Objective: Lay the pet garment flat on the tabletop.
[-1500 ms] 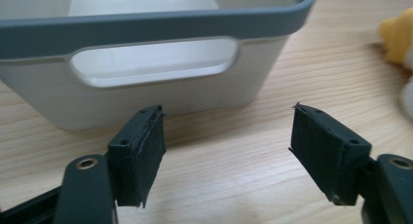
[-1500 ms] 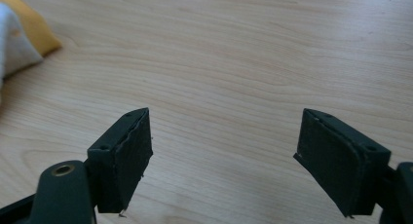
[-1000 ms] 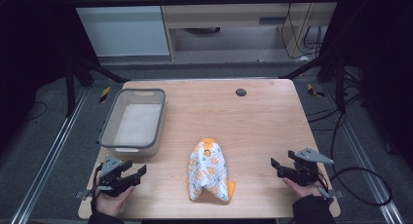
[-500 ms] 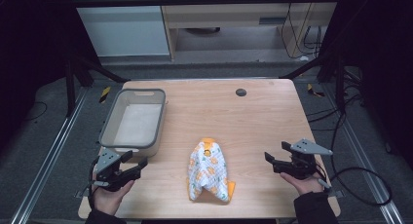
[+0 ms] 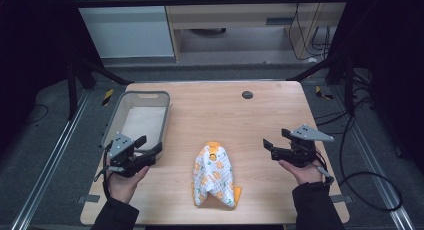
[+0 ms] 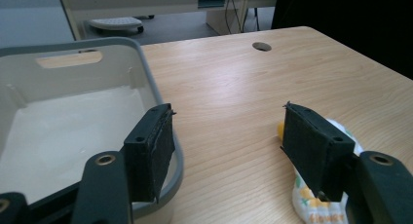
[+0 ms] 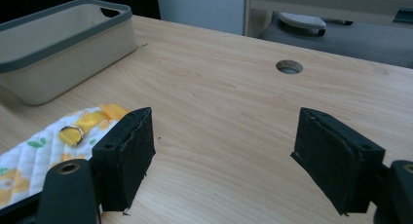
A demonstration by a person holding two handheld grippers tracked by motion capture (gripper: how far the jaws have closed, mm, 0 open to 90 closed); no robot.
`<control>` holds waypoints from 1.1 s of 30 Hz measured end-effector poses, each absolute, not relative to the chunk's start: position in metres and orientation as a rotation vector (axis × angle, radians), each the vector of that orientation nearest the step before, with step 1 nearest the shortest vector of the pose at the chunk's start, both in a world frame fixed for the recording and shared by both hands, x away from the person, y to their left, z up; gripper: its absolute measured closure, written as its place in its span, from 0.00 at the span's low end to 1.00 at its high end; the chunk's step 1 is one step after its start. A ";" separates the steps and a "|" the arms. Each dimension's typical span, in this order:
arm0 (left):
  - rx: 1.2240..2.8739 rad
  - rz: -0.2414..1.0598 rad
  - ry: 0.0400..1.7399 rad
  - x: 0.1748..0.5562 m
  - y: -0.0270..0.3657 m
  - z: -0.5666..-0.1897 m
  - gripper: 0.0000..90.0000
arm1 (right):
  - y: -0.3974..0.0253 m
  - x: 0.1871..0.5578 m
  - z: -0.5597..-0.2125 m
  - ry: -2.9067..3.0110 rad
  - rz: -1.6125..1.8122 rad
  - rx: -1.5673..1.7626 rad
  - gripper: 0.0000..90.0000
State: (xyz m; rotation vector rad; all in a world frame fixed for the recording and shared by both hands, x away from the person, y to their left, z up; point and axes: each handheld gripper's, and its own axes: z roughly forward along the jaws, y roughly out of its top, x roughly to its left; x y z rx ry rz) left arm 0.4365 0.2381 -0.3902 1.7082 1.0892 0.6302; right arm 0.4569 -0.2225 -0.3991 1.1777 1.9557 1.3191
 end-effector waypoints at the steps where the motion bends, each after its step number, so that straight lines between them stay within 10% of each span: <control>1: 1.709 0.622 1.084 0.438 0.234 -0.390 0.39 | -0.220 0.459 -0.399 1.957 1.321 1.181 0.25; 33: 2.001 0.457 1.042 0.455 0.172 -0.459 0.43 | -0.141 0.470 -0.448 2.211 1.262 1.123 0.32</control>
